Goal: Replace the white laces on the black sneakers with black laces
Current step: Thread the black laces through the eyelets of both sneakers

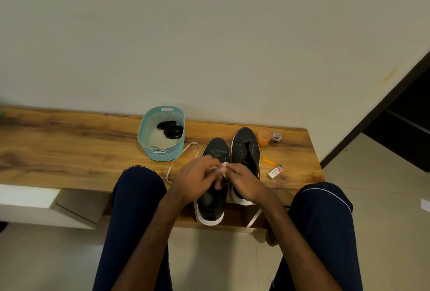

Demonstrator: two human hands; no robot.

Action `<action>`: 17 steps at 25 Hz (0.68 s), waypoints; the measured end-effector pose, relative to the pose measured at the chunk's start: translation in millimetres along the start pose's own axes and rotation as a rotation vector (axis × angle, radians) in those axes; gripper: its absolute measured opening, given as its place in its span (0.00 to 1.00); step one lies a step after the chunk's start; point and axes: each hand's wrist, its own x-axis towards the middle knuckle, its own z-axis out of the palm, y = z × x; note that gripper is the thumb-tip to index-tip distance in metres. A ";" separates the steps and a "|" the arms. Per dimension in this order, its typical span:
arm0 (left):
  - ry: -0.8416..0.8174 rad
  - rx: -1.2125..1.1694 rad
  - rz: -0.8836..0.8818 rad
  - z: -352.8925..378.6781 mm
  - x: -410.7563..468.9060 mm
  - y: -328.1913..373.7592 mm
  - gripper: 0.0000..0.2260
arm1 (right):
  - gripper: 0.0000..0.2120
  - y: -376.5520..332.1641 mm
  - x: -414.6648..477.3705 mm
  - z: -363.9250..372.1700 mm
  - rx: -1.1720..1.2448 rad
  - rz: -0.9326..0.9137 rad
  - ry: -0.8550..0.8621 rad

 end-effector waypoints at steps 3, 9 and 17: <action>0.243 0.087 -0.041 -2.0 5.3 -6.2 0.10 | 0.36 -10.4 -1.7 2.2 0.276 0.064 -0.179; 0.016 -0.048 -0.115 7.7 7.2 0.4 0.09 | 0.42 -23.0 -6.8 -11.5 1.009 -0.194 -0.232; -0.075 0.223 0.050 9.2 -1.4 9.4 0.13 | 0.43 -6.6 2.1 -4.8 0.227 0.008 0.066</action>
